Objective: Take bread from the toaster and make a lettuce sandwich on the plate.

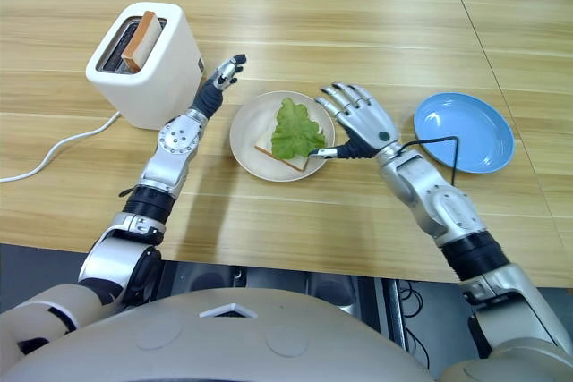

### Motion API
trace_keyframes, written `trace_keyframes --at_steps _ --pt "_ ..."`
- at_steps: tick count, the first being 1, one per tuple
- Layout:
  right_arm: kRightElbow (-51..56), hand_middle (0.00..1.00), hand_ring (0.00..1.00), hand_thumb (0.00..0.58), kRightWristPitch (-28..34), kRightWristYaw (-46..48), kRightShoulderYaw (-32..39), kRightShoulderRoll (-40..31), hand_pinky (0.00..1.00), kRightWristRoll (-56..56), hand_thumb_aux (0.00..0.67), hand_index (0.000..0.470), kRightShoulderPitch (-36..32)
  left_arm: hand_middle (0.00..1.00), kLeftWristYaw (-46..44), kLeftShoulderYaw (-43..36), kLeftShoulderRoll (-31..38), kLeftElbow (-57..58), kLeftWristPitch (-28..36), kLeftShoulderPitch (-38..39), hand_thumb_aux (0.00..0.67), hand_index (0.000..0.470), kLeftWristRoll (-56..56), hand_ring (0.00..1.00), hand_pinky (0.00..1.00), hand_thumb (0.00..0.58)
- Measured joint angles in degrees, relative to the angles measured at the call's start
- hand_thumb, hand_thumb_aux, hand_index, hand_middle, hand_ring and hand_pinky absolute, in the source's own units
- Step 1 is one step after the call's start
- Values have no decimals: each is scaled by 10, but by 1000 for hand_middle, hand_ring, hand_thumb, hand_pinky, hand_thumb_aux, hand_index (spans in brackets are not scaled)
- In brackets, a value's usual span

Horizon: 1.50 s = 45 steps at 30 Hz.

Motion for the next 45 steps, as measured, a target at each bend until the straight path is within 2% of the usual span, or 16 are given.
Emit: trace_keyframes --at_steps 5,7,9,14,18,28,29,31,32,39,43,45 --pt "-33 0 0 0 -1 -5 -97 -7 0 50 0 0 19 0 104 53 61 -236 33 20 0 0 151 0 0 0" --pt "-23 0 0 0 -5 -9 -113 7 0 65 0 0 20 0 143 73 87 -285 79 21 0 0 238 0 0 0" --pt "-8 0 0 0 -6 -9 -112 18 0 70 0 0 21 0 157 82 101 -289 111 21 0 0 279 0 0 0" --pt "36 0 0 0 -18 -10 -101 49 0 70 0 0 15 0 175 83 146 -190 217 7 0 0 370 0 0 0" --pt "41 0 0 0 -24 -10 -96 54 0 70 0 0 7 0 168 66 157 -98 262 -9 0 0 389 0 0 0" --pt "42 0 0 0 -26 -10 -96 54 0 70 0 0 8 0 169 20 163 52 282 -33 0 0 377 0 0 0" --pt "42 0 0 0 -26 -10 -96 54 0 70 0 0 8 145 172 19 165 56 282 -36 423 290 373 145 145 501" --pt "42 0 0 0 -26 -10 -97 54 0 70 0 0 11 145 177 18 168 60 282 -38 423 290 367 145 145 501" --pt "42 0 0 0 -26 -10 -96 54 0 70 0 0 12 1000 181 18 168 60 283 -38 670 460 365 1000 1000 580" --pt "42 0 0 0 -25 -10 -97 55 0 69 0 0 13 1000 232 25 172 8 268 -37 670 460 347 1000 1000 580" --pt "43 0 0 0 -24 -10 -97 55 0 69 0 0 13 1000 276 30 171 -56 240 -20 670 460 340 1000 1000 580" --pt "48 0 0 0 -24 -10 -97 55 0 69 0 0 12 1000 309 49 168 -124 216 -3 670 460 334 1000 1000 580"
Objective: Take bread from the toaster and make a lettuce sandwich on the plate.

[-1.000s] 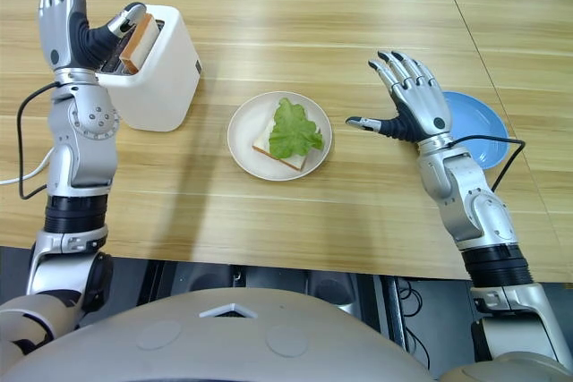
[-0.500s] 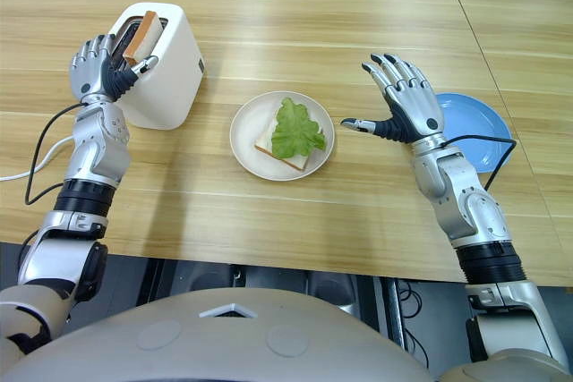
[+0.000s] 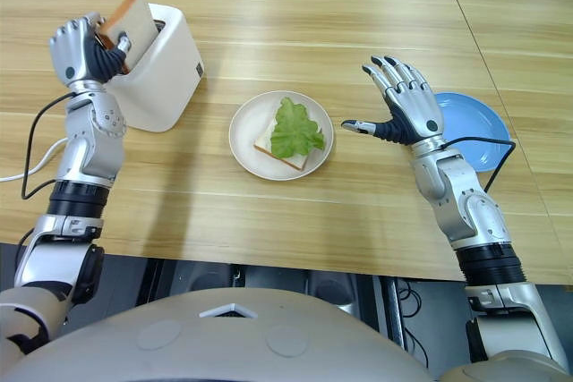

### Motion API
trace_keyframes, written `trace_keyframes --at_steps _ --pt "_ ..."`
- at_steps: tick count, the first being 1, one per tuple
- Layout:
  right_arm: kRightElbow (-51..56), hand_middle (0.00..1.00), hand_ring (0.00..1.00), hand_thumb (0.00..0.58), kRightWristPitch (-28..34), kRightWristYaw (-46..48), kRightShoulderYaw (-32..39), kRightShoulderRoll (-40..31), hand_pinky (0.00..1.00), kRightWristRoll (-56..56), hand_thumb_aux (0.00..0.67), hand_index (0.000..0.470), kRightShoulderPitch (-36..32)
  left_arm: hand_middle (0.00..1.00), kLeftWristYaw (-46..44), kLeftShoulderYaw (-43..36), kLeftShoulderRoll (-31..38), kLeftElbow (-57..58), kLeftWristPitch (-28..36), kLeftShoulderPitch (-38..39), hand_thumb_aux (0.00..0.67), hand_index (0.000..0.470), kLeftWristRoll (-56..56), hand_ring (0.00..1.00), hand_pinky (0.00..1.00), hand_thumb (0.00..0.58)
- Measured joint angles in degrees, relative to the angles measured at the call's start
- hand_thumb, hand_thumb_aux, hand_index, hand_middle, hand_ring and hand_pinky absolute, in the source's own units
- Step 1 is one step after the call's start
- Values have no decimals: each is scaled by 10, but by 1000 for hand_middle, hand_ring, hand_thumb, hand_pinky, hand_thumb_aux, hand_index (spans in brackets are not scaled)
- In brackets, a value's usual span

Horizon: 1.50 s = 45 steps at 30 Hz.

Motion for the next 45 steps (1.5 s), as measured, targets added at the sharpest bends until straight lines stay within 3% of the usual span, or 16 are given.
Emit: trace_keyframes --at_steps 4,7,11,16,24,30,35,45 --pt "5 0 0 0 0 -2 0 1 0 -1 0 0 -1 1000 22 35 -28 -116 -78 13 670 460 -67 1000 1000 580" --pt "10 0 0 0 0 -4 0 3 0 0 0 0 -2 1000 -34 54 -58 -129 -133 7 670 460 -182 1000 1000 580" --pt "23 0 0 0 -5 -13 -3 10 0 13 0 0 -4 1000 -195 53 -122 -53 -164 -23 670 460 -384 1000 1000 580" --pt "44 0 0 0 -21 -18 -42 30 0 78 0 0 -11 1000 -355 26 -164 82 -171 -46 670 460 -489 1000 1000 580" --pt "83 0 0 0 -45 -11 -85 44 0 157 0 0 -26 1000 -516 -36 -206 362 -229 -119 670 460 -492 1000 1000 580" --pt "103 0 0 0 -56 -5 -82 49 0 158 0 0 -30 1000 -556 -47 -212 511 -283 -180 670 460 -468 1000 1000 580" --pt "113 0 0 0 -58 1 -76 50 0 153 0 0 -36 1000 -565 -59 -211 582 -309 -212 670 460 -438 1000 1000 580" --pt "86 0 0 0 -69 25 -22 46 0 100 0 0 -35 1000 -520 -91 -203 661 -301 -241 670 460 -360 1000 1000 580"
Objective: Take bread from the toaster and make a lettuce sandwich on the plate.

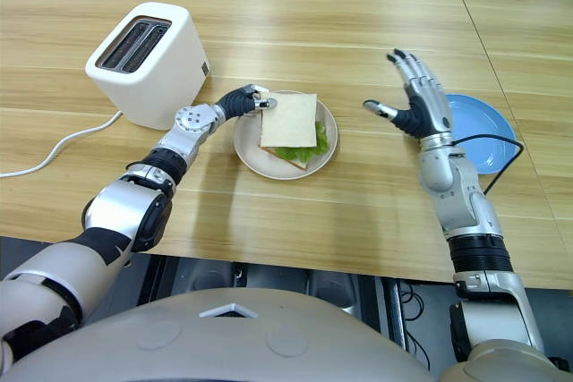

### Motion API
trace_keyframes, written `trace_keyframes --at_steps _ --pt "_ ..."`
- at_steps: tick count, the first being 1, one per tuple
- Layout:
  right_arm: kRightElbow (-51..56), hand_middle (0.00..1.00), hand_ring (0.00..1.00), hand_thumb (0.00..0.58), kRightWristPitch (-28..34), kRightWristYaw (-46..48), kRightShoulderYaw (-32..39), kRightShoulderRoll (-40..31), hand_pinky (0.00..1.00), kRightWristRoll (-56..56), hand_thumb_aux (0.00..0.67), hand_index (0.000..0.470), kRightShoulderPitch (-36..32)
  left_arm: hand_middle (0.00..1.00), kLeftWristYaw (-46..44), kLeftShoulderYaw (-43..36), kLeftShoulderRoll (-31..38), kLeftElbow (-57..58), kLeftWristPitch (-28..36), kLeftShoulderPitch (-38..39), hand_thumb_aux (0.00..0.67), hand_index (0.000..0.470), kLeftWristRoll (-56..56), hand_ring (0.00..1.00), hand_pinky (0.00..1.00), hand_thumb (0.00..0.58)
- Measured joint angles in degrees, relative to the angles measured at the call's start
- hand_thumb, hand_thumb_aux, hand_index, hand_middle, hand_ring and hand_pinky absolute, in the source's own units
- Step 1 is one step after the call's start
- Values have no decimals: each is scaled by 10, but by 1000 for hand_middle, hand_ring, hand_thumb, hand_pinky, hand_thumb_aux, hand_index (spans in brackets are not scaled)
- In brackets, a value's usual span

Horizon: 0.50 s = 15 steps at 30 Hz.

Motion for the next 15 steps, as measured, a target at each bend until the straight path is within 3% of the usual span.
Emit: trace_keyframes --at_steps 6,15 --pt "-40 0 0 0 -36 32 110 -7 0 -111 0 0 -1 1000 24 -12 -5 15 13 -13 670 460 28 1000 1000 580" --pt "-21 0 0 0 -33 51 211 -1 0 -228 0 0 -37 1000 45 -25 -17 31 31 -8 670 460 61 1000 1000 580"
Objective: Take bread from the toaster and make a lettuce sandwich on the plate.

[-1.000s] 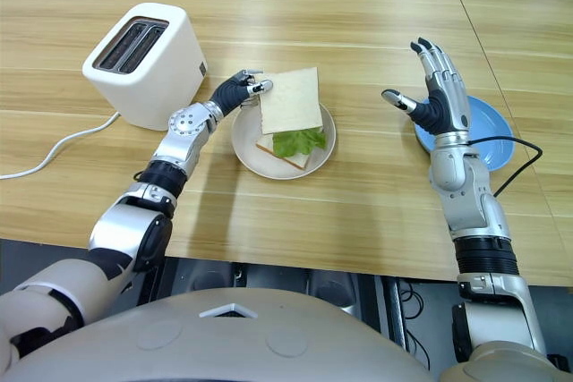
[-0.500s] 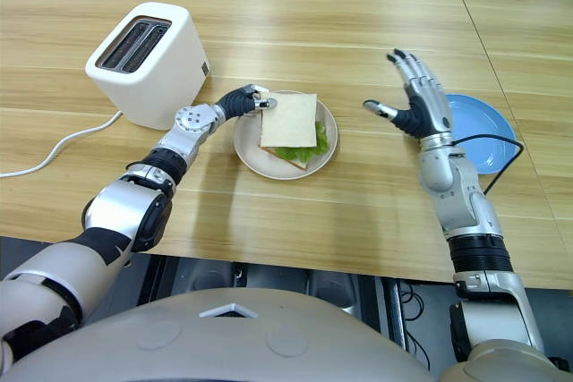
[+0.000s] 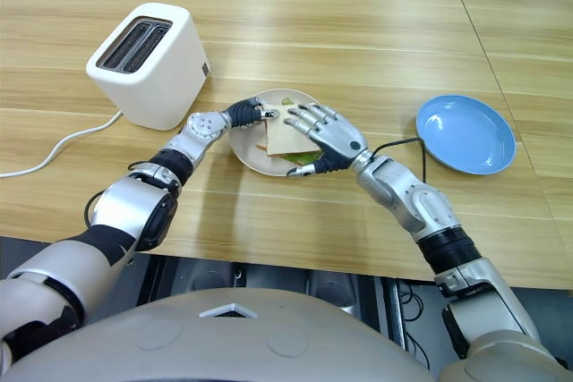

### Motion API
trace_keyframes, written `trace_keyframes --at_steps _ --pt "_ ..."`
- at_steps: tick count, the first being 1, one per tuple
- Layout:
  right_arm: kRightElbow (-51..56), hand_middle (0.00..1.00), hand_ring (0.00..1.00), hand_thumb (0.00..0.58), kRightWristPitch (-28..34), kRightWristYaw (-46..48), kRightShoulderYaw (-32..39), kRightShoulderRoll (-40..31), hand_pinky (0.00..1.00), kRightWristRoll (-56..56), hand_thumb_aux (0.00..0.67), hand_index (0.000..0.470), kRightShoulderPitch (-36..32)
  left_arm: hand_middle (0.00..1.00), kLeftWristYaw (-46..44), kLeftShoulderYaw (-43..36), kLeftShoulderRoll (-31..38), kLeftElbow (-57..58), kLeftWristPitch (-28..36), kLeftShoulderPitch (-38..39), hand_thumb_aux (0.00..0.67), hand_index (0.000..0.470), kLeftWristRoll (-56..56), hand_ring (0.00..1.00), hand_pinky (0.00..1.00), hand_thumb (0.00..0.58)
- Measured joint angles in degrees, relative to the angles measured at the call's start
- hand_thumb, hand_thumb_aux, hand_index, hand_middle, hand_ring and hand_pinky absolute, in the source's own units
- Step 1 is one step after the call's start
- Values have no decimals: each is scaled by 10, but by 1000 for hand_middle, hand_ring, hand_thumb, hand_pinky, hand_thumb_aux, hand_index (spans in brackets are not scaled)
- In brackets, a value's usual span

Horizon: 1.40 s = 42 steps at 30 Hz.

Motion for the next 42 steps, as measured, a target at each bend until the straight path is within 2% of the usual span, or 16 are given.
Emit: trace_keyframes --at_steps 7,13,14,15,16,17,21,24,26,30,35,36,37,42 --pt "70 0 0 0 36 58 49 16 0 -23 0 0 -47 1000 12 1 3 3 6 1 670 460 10 1000 1000 580" --pt "71 0 0 0 45 94 58 20 0 7 0 0 -43 1000 17 0 4 3 2 9 670 460 16 1000 1000 580" --pt "68 0 0 0 47 98 58 20 0 10 0 0 -41 1000 24 0 5 3 -1 10 378 260 18 1000 1000 470" --pt "66 0 0 0 49 101 59 20 0 15 0 0 -41 969 29 0 6 1 -5 12 0 0 19 969 969 0" --pt "63 0 0 0 51 103 59 20 0 20 0 0 -41 455 46 0 9 -5 -14 15 0 0 24 455 455 0" --pt "60 0 0 0 53 105 59 20 0 21 0 0 -40 0 61 0 14 -13 -23 17 0 0 26 0 0 0" --pt "52 0 0 0 64 113 59 17 0 26 0 0 -35 0 162 26 51 -113 -64 24 0 0 27 0 0 0" --pt "52 0 0 0 65 114 59 13 0 30 0 0 -28 0 240 65 90 -260 -94 40 0 0 26 0 0 0" --pt "52 0 0 0 65 113 58 14 0 37 0 0 -24 0 265 78 100 -348 -96 78 0 0 29 0 0 0" --pt "53 0 0 0 34 87 34 16 0 78 0 0 -4 0 252 80 105 -445 -77 168 0 0 18 0 0 0" --pt "39 0 0 0 -47 -40 -20 17 0 118 0 0 39 0 194 80 116 -491 -45 229 11 7 -12 0 0 18" --pt "26 0 0 0 -61 -63 -39 17 0 128 0 0 42 663 180 79 120 -499 -39 237 528 363 -17 663 663 554" --pt "4 0 0 0 -75 -82 -70 17 0 151 0 0 48 1000 160 78 126 -515 -33 250 670 460 -25 1000 1000 580" --pt "-79 0 0 0 -97 -91 -183 6 0 257 0 0 86 1000 56 68 172 -622 8 326 670 460 -62 1000 1000 580"
